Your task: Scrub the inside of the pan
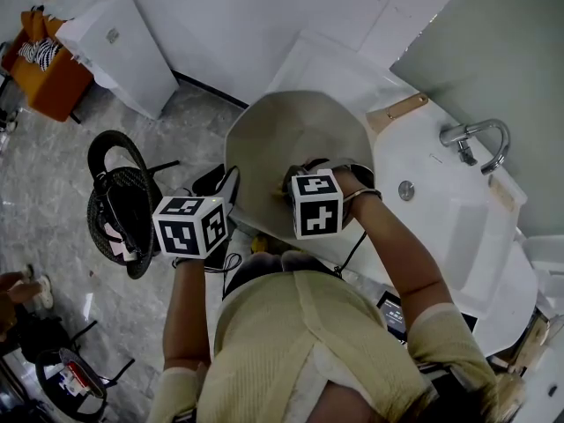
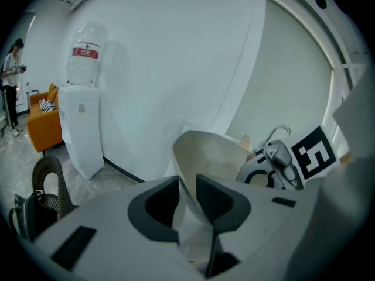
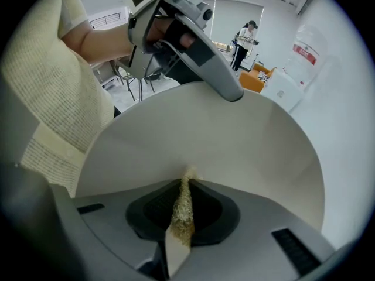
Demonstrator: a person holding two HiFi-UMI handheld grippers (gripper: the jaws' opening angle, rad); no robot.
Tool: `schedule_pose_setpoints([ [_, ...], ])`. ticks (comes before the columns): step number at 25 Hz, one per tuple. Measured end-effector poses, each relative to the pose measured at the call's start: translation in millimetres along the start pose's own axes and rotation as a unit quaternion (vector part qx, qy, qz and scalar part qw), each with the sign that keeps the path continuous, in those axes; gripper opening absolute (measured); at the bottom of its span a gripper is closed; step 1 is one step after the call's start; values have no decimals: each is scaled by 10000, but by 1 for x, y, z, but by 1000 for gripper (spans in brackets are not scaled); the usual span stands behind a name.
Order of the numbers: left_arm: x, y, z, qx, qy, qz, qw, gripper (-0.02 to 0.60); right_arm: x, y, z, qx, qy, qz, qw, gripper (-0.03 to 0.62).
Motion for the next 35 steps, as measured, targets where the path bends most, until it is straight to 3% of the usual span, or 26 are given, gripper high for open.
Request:
schedule_pose_setpoints([
  [7, -1, 0, 0, 4, -7, -2, 10000, 140, -2, -11, -5, -112, 328, -251, 9991, 54],
  [16, 0, 0, 0, 11, -8, -6, 10000, 140, -2, -28, -4, -61, 403, -684, 9968, 54],
  [24, 0, 0, 0, 15, -26, -6, 10000, 140, 0, -44, 9, 153, 116, -1231, 9922, 54],
  [35, 0, -1, -1, 10, -54, -4, 10000, 140, 6, -56, 36, 710, -615, -1524, 9839, 54],
])
Point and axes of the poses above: the fingertips, and each gripper's own axes: x forward along the fingers, z to its right, y out of its top, the point moved 8 cm from there along -x, backward along the fingers, and after that the axes turned 14 degrees about -z, right-handed, at the moved point
